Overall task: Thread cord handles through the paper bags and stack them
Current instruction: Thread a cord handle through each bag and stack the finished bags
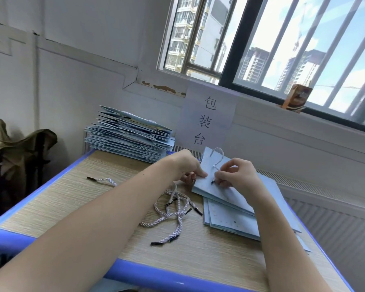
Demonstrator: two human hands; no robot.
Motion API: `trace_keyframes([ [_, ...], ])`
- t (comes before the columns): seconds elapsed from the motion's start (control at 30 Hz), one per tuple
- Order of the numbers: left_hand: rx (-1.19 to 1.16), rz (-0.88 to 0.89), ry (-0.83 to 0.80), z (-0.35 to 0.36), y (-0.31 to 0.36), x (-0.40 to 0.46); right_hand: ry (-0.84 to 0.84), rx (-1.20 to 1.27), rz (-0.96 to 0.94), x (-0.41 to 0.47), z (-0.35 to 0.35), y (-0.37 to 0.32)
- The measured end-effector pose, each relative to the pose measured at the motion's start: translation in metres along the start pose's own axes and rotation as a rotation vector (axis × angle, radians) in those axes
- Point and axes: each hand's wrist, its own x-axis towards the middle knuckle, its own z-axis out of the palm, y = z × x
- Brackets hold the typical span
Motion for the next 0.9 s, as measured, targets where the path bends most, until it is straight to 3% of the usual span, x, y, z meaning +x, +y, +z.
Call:
trace_keyframes([
  [0.17,-0.013,0.004,0.03,0.0033,-0.0026,0.0032,-0.024,0.126,-0.038,-0.004,0.0016,-0.0052],
  [0.33,-0.079,0.016,-0.064,0.0072,-0.0002,-0.0008,0.024,-0.097,-0.098,-0.0002,0.0033,-0.0003],
  [0.47,-0.092,0.034,-0.043,0.0094,-0.0008,-0.0005,0.05,-0.219,-0.086,0.0017,0.0013,0.0015],
  [0.9,-0.064,0.019,-0.025,0.0099,-0.0027,0.0037,-0.02,-0.361,-0.147,0.0023,0.0071,0.0027],
])
